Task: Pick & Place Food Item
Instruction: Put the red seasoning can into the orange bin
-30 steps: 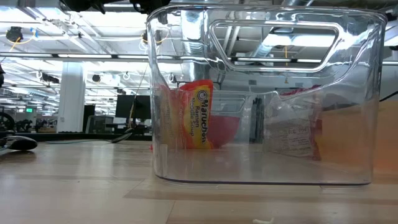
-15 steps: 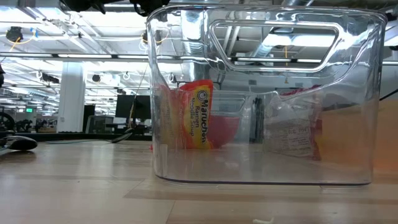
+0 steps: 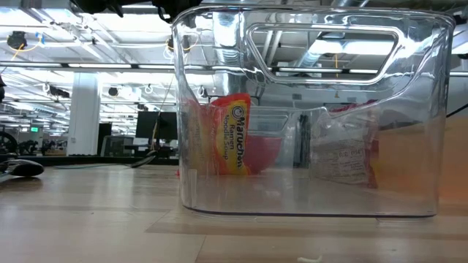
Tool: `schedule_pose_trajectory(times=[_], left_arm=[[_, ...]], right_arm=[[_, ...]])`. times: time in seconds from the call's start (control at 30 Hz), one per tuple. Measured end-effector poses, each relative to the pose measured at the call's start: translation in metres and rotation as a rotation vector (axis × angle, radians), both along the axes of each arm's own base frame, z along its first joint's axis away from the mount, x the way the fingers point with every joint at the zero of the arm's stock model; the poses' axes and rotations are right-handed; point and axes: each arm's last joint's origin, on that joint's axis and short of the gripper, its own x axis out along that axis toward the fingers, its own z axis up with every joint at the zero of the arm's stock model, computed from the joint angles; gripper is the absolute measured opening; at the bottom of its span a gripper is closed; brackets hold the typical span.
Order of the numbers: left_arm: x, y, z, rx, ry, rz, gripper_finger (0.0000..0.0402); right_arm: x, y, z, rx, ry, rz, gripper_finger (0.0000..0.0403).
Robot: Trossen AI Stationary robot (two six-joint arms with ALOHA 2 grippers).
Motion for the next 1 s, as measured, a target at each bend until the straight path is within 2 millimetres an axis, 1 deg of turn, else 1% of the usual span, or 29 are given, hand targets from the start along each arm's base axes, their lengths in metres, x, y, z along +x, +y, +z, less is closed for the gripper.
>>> schedule_pose_trajectory(times=[0.27,0.37,0.47,0.77,1.0], left_arm=[[0.0,0.003,-0.001,-0.001,0.013,-0.002,0.0212],[0.0,0.003,-0.001,-0.001,0.014,-0.002,0.0212],[0.0,0.002,-0.001,-0.004,0.015,-0.009,0.0212],[0.002,-0.01,-0.001,-0.016,0.014,-0.057,0.0212],[0.002,-0.014,-0.001,-0.019,0.014,-0.076,0.0212]], right_arm=[[-0.005,0.002,-0.002,0.008,0.038,0.025,0.037],[-0.004,0.0,-0.006,0.019,0.072,0.041,0.037],[-0.004,0.0,-0.006,0.024,0.073,0.055,0.037],[-0.002,-0.009,-0.009,0.032,0.096,0.06,0.037],[-0.002,-0.009,-0.01,0.044,0.117,0.106,0.037]])
